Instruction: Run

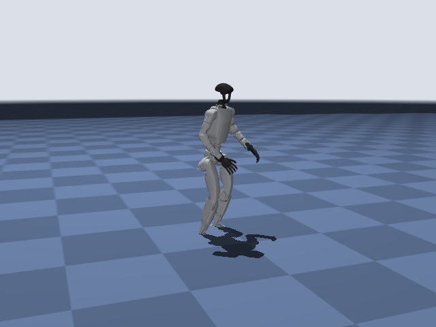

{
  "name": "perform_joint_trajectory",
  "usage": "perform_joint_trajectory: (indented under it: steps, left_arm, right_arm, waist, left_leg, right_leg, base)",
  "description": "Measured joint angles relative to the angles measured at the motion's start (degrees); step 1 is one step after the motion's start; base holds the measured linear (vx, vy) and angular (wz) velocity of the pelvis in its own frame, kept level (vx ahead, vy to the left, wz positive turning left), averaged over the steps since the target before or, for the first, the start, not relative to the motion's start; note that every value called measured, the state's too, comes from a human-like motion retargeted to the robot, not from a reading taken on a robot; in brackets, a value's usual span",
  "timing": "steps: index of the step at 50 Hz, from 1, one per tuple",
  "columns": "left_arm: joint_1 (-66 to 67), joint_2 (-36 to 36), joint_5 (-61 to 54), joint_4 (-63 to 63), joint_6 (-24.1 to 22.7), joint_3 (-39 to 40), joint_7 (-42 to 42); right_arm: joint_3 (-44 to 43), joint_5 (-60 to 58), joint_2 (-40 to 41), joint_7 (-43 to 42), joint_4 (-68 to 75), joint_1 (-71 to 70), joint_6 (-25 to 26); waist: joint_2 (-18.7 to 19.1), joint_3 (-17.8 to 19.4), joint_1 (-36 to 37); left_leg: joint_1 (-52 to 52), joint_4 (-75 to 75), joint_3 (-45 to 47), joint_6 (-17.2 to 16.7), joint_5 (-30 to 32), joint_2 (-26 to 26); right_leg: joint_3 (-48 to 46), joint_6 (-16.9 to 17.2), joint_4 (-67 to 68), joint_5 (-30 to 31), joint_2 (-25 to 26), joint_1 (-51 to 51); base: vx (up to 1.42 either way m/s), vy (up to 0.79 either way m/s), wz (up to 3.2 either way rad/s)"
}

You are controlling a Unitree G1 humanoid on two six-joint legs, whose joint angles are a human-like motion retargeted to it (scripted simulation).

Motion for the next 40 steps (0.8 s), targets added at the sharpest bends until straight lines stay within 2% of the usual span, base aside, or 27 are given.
perform_joint_trajectory:
  steps: [5, 9, 12, 15, 18, 21, 25, 27, 29, 31, 32, 36, 38, 40]
  left_arm:
    - [-0.88, -2.48, -2.6, 11.65, 3.05, 0.18, -0.98]
    - [-2.94, -4.91, -5.04, 24.61, 5.06, 0.3, -1.48]
    - [-3.87, -6.85, -6.87, 32.34, 5.66, 0.78, -1.36]
    - [-3.22, -8.88, -8.63, 35.32, 5.05, 1.36, -1.37]
    - [-0.6, -10.73, -10.07, 31.73, 3.32, 1.84, -1.73]
    - [3.48, -11.13, -11.79, 21.28, 1.58, 1.98, -2.76]
    - [10.07, -9.48, -15.46, 3.01, -0.68, 1.89, -4.12]
    - [12.95, -8.49, -18.1, -4.69, -1.64, 2.32, -4.71]
    - [16.25, -8.39, -20.34, -10.69, -2.39, 2.48, -5.41]
    - [19.33, -8.37, -21.63, -15.26, -2.85, 2.23, -6.03]
    - [19.64, -7.55, -22.09, -17.05, -3.05, 2.43, -6.28]
    - [19.08, -3.69, -22.38, -22.11, -3.64, 3.28, -6.34]
    - [19.26, -2.16, -21.86, -24.43, -3.6, 3.8, -6.08]
    - [19.35, -0.55, -21.24, -26.34, -3.52, 4.47, -5.42]
  right_arm:
    - [3.36, -0.56, 2.84, 5.84, 16.67, 0.43, 4.6]
    - [6.31, 0.03, 5.84, 9.0, 27.29, -3.48, 5.97]
    - [7.79, 1.51, 7.97, 9.62, 29.46, -7.59, 5.4]
    - [8.35, 4.12, 9.47, 9.07, 25.61, -12.05, 3.64]
    - [7.7, 7.64, 9.51, 7.28, 16.56, -15.46, 1.35]
    - [6.09, 11.56, 7.09, 5.35, 4.46, -16.19, -0.28]
    - [3.65, 15.51, 3.16, 4.53, -7.1, -11.28, -1.23]
    - [3.06, 16.94, 1.84, 5.73, -8.31, -7.57, -0.85]
    - [3.15, 18.02, 1.4, 7.31, -7.91, -3.24, -0.05]
    - [3.45, 18.6, 1.37, 8.7, -7.27, 1.19, 0.59]
    - [3.32, 18.96, 0.73, 9.48, -7.25, 2.23, 0.72]
    - [2.4, 20.44, -2.19, 12.99, -10.21, 5.3, -0.05]
    - [1.53, 21.36, -3.18, 14.47, -13.79, 7.51, -0.64]
    - [0.46, 22.38, -4.21, 15.09, -18.89, 9.74, -1.34]
  waist:
    - [-1.1, -1.47, 1.68]
    - [-2.04, -1.87, 2.81]
    - [-2.8, -1.02, 3.36]
    - [-3.39, 0.88, 3.65]
    - [-3.39, 3.62, 4.05]
    - [-2.29, 6.58, 5.02]
    - [-2.04, 7.34, 5.96]
    - [-3.34, 5.85, 5.38]
    - [-5.22, 3.48, 4.09]
    - [-7.53, 1.34, 2.48]
    - [-8.4, 0.81, 1.89]
    - [-10.84, 2.16, 0.4]
    - [-12.19, 3.43, -0.33]
    - [-13.51, 5.23, -1.06]
  left_leg:
    - [-0.68, 1.68, 0.18, 0.27, 0.28, -1.48]
    - [-0.85, 2.5, -0.03, 0.72, 0.48, -2.22]
    - [-1.47, 4.71, -0.18, 1.15, -0.11, -2.4]
    - [-3.06, 9.64, -0.47, 1.66, -1.75, -2.22]
    - [-5.91, 18.05, -0.76, 1.74, -3.62, -1.54]
    - [-8.47, 25.86, -0.71, 1.06, -3.87, -0.03]
    - [-7.79, 23.37, -1.03, -1.01, 1.18, 0.12]
    - [-5.37, 13.29, -1.84, -3.49, 9.76, -1.94]
    - [-3.48, 1.0, -2.71, -7.27, 23.71, -4.84]
    - [-1.93, -10.11, -3.38, -10.14, 36.63, -8.08]
    - [-0.93, -14.43, -3.84, -11.1, 40.54, -9.08]
    - [-1.25, -10.86, -5.73, -10.78, 38.83, -11.06]
    - [-1.59, -4.73, -6.07, -9.37, 34.38, -12.04]
    - [-2.33, 4.75, -5.82, -7.58, 27.07, -12.69]
  right_leg:
    - [-1.98, 0.37, 3.11, -0.22, -2.68, -0.66]
    - [-3.11, 0.63, 3.94, -0.13, -3.93, -0.32]
    - [-3.47, 0.64, 5.17, -0.61, -4.42, -0.22]
    - [-3.46, 0.32, 7.8, -1.98, -4.58, -0.51]
    - [-3.35, -0.55, 11.89, -4.04, -4.29, -0.96]
    - [-3.91, -1.69, 14.17, -5.05, -3.14, -0.1]
    - [-6.31, -1.44, 11.61, -2.13, -2.71, 2.84]
    - [-6.49, 1.49, 7.46, 6.65, -3.9, 3.46]
    - [-6.91, 4.62, 6.6, 17.52, -6.77, 0.9]
    - [-6.38, 6.64, 9.97, 22.7, -10.23, -4.27]
    - [-6.21, 7.24, 10.58, 23.94, -11.07, -5.76]
    - [-6.12, 7.08, 15.45, 21.97, -12.86, -7.73]
    - [-5.9, 6.33, 19.91, 19.56, -14.2, -8.13]
    - [-5.26, 5.11, 25.96, 15.76, -15.35, -7.94]
  base:
    - [-0.08, 0.08, 0.22]
    - [-0.03, 0.04, 0.15]
    - [0.0, 0.0, 0.0]
    - [0.0, 0.0, 0.0]
    - [0.0, 0.0, 0.0]
    - [0.0, 0.0, 0.0]
    - [0.07, 0.02, 0.05]
    - [0.09, 0.05, 0.0]
    - [-0.03, 0.07, 0.08]
    - [-0.09, 0.09, 0.13]
    - [0.03, 0.1, -0.11]
    - [-0.02, 0.1, -0.38]
    - [-0.09, 0.1, -0.47]
    - [-0.11, 0.09, -0.56]
